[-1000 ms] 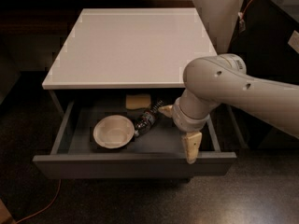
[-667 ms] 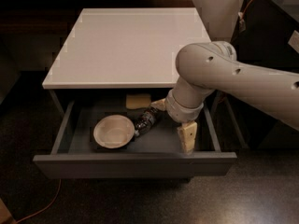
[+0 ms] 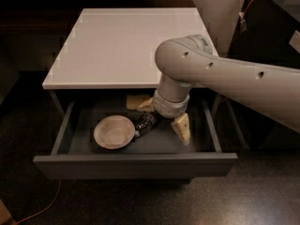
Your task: Pick water bottle from top drawer and place on counter
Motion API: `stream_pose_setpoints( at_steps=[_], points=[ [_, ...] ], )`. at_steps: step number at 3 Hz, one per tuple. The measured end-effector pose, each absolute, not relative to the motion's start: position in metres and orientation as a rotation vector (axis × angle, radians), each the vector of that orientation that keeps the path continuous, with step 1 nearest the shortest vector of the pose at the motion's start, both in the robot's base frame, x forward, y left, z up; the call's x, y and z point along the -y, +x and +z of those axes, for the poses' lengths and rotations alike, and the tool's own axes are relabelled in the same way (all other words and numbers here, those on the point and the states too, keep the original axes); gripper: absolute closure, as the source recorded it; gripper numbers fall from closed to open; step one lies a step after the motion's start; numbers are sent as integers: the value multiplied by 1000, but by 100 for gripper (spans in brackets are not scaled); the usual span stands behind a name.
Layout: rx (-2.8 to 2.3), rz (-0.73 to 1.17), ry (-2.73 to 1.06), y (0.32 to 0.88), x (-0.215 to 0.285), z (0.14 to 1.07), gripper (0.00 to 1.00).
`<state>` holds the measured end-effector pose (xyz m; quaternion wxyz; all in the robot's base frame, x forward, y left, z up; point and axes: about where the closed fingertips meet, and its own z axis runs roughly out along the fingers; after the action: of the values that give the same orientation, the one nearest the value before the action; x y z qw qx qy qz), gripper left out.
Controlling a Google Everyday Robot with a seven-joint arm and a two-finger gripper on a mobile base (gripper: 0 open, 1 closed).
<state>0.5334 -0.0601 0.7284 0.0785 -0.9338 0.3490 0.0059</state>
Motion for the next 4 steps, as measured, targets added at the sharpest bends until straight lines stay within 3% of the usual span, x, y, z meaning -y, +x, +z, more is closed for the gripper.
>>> stream_pose_setpoints(
  at_steps=[4],
  points=[
    [-835, -238, -2901, 583, 56, 694, 0]
  ],
)
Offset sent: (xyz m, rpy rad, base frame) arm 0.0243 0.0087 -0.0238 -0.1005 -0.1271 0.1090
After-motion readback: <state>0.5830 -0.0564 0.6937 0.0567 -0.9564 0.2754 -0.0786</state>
